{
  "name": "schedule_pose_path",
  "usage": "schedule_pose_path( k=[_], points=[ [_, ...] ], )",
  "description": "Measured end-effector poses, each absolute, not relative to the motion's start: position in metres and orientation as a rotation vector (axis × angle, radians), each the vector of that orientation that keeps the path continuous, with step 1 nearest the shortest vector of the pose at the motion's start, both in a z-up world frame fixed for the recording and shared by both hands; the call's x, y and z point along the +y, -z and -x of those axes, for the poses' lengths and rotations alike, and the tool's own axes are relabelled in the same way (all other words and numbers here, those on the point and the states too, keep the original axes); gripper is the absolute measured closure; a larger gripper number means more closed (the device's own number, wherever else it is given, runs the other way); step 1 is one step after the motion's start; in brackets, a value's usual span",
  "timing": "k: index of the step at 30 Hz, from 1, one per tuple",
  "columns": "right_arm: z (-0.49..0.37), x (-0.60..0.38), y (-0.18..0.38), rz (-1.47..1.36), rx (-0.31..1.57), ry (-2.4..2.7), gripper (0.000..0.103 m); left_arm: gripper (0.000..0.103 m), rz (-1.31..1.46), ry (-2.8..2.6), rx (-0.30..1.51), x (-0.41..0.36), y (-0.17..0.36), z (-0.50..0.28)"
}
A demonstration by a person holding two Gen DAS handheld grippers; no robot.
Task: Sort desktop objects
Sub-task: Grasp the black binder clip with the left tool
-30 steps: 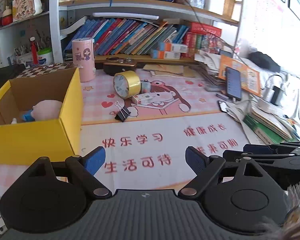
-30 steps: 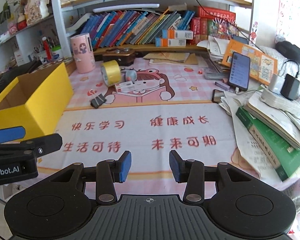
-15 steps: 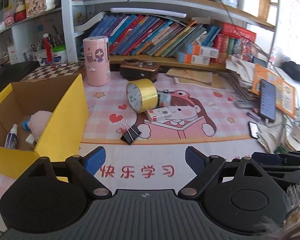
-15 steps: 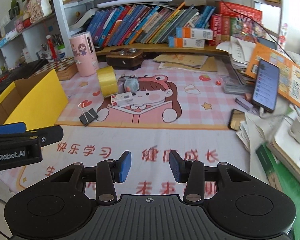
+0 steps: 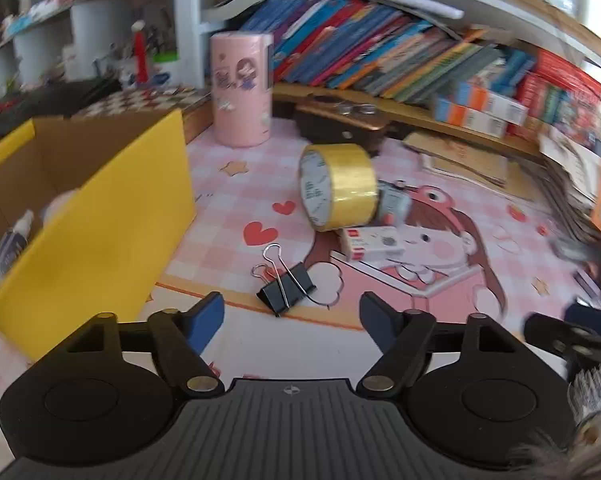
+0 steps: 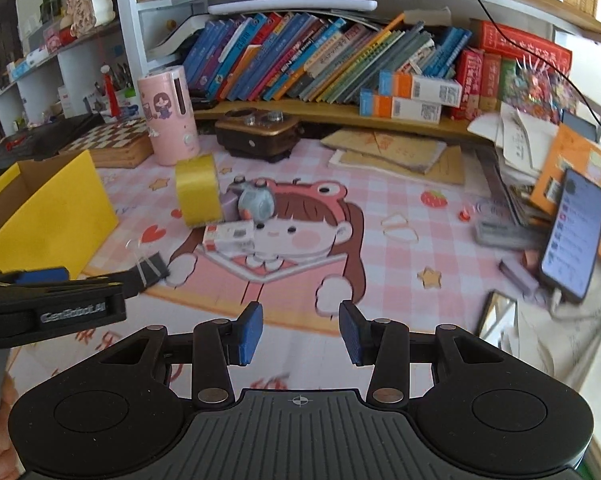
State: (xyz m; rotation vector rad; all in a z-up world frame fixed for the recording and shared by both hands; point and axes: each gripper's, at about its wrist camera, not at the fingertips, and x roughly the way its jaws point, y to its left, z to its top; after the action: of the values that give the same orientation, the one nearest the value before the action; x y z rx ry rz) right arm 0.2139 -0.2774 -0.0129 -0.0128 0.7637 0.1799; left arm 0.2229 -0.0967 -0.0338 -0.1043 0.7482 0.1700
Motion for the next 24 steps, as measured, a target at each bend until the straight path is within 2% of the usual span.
schedule_pose_path(
  k=[4, 8, 24],
  points=[
    [-0.224, -0.282, 0.014, 0.024, 0.763, -0.185, 0.061, 0.038, 0.15, -0.245, 0.773, -0.096, 0.049, -0.245],
    [-0.227, -0.286, 0.018, 0.033, 0.777, -0.19, 0.061, 0.048, 0.196, -0.36, 0.781, -0.103, 0.058, -0.259],
    [-0.239, -0.318, 0.035, 0.065, 0.858, -0.132, 0.061, 0.048, 0.241, -0.564, 0.791, -0.121, 0.077, -0.291]
  ],
)
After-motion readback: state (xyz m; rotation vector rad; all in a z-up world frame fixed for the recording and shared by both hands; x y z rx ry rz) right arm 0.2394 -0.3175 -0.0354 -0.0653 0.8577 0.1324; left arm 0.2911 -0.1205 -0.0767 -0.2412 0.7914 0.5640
